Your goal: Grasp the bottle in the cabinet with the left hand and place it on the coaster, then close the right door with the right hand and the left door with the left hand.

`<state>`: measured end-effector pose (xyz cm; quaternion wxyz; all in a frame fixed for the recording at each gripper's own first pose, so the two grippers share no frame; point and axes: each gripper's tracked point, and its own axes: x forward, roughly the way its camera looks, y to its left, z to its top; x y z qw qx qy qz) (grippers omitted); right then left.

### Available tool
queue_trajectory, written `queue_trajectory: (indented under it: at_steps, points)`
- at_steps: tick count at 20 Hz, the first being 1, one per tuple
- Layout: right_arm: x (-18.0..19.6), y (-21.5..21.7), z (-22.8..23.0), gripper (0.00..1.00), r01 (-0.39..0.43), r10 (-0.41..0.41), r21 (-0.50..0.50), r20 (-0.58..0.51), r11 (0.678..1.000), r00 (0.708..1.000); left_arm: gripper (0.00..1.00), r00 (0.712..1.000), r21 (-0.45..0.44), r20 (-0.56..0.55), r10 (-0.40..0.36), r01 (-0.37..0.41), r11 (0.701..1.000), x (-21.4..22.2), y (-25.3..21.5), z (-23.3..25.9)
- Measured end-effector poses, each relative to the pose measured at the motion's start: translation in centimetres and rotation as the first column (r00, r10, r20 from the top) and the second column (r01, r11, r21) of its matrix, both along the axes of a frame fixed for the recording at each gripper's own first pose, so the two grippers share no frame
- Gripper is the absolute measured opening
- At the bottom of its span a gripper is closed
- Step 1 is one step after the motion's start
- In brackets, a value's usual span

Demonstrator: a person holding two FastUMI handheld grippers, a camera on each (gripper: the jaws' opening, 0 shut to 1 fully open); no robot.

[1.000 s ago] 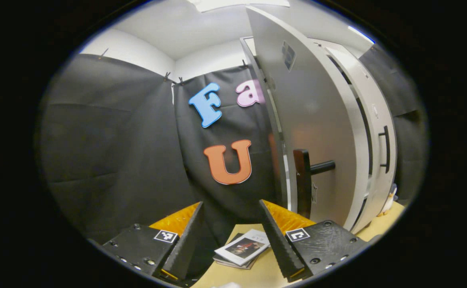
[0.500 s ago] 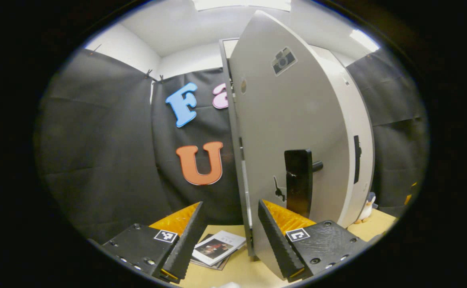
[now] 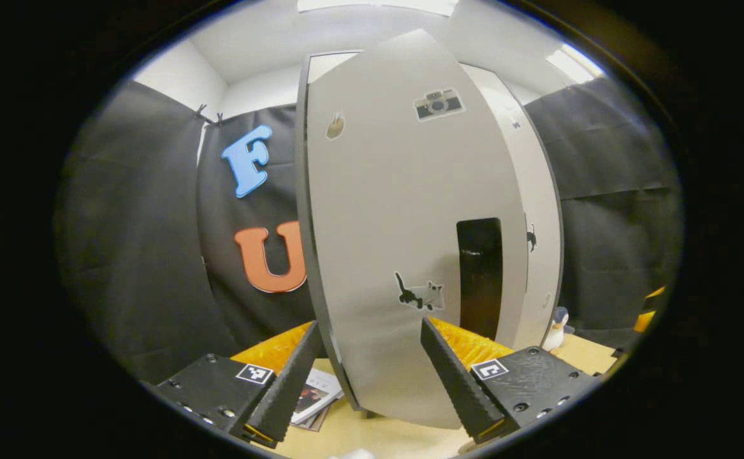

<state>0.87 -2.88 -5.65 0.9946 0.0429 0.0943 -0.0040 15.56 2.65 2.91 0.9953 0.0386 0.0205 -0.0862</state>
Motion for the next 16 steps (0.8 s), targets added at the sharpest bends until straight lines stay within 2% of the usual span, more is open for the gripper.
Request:
queue_trajectory:
  at_steps: [7,12,15,16]
  points:
    - [0.2,-0.2,0.7,0.98,0.020,-0.020,-0.003,0.022,1.000,1.000,0.97,1.000,-0.014,-0.016,-0.007,0.007,1.000,-4.0,-0.5,-0.7]
    - [0.8,1.1,0.9,0.98,0.001,-0.001,-0.006,0.026,1.000,1.000,0.97,1.000,-0.045,-0.020,-0.015,0.014,0.999,-7.8,-1.1,-1.1]
    - [1.2,2.2,1.3,0.96,-0.013,0.013,-0.012,0.041,1.000,0.999,0.97,1.000,-0.048,-0.018,0.018,-0.018,0.999,-10.1,-0.4,-1.4]
    - [1.4,2.6,1.5,0.98,-0.019,0.020,-0.014,0.045,1.000,0.999,0.97,0.999,-0.046,-0.016,0.036,-0.037,0.998,-10.7,0.1,-1.7]
